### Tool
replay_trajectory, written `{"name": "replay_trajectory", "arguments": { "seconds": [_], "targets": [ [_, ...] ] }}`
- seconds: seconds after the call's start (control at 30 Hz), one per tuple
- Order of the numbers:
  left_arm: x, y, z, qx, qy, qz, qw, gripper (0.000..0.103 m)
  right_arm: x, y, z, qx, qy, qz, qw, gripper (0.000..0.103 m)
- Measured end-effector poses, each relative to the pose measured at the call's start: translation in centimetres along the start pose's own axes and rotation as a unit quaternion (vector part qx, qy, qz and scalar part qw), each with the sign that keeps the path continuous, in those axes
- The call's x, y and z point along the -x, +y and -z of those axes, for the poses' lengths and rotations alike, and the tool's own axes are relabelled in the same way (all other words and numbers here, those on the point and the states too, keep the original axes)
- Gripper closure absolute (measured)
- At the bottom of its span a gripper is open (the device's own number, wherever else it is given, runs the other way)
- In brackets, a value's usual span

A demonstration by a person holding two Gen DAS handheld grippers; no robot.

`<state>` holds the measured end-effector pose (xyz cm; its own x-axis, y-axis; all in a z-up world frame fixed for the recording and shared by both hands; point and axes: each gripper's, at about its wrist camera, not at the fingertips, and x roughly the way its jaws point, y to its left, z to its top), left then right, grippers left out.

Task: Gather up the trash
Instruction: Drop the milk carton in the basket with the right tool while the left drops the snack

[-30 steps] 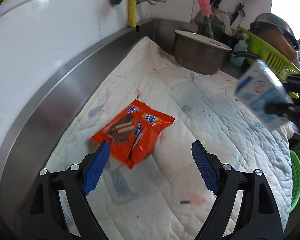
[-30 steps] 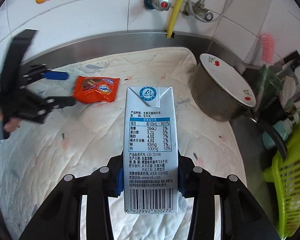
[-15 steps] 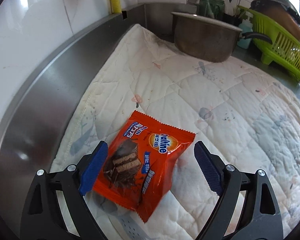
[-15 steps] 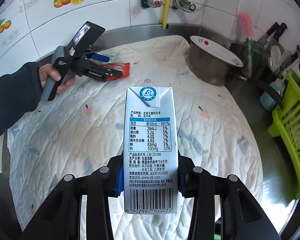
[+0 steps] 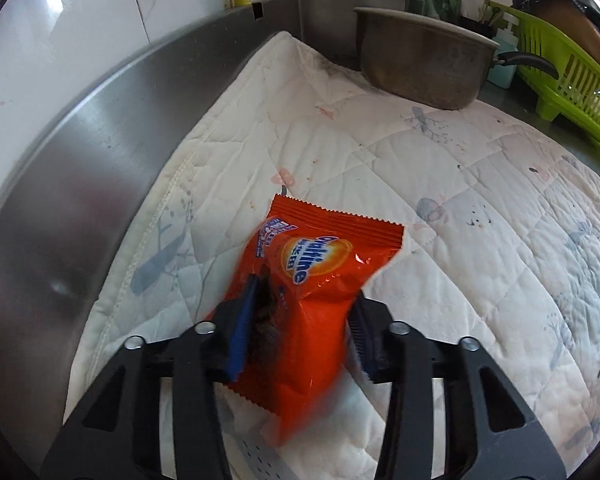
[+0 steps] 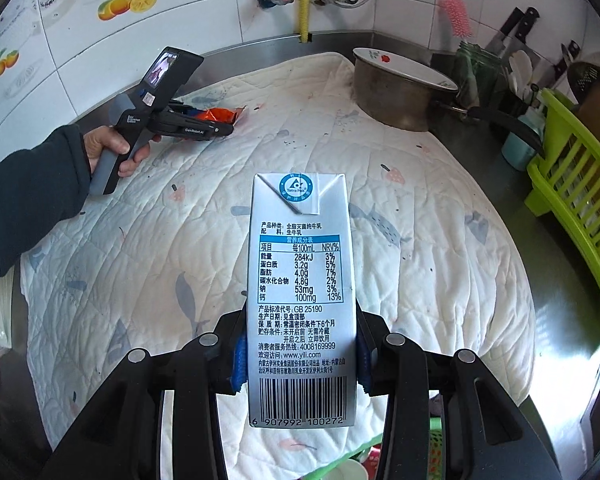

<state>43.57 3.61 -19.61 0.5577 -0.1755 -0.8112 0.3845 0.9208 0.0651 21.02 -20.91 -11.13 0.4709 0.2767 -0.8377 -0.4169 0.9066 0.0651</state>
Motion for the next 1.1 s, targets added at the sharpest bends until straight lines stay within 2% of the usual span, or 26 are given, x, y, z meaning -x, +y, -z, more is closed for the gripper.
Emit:
{"name": "replay_trajectory", "arguments": {
  "seconds": [0.23, 0.53, 0.7, 0.87, 1.1],
  "targets": [
    [3.5, -1.3, 0.7, 0.035, -0.024, 0.018, 0.9989, 0.088, 2.1, -0.5, 2.8, -0.034, -0.011, 0.005, 0.999, 0.064],
    [8.7, -5.6, 3.8, 0.056, -0.028, 0.055, 0.9965, 0.091, 5.8, -1.5, 7.8, -0.08, -0.021, 0.028, 0.996, 0.064],
    [12.8, -9.9, 5.7, 0.051, -0.045, 0.099, 0.9927, 0.092, 7.6, -2.6, 11.2, -0.104, -0.015, 0.05, 0.993, 0.064],
    [16.7, -15.5, 7.0, 0.018, -0.065, 0.141, 0.9878, 0.092, 9.1, -3.9, 14.7, -0.119, -0.002, 0.084, 0.989, 0.064],
    [19.7, -22.8, 8.0, -0.016, -0.076, 0.201, 0.9766, 0.093, 10.3, -6.8, 19.0, -0.166, 0.018, 0.129, 0.977, 0.064]
  ]
}}
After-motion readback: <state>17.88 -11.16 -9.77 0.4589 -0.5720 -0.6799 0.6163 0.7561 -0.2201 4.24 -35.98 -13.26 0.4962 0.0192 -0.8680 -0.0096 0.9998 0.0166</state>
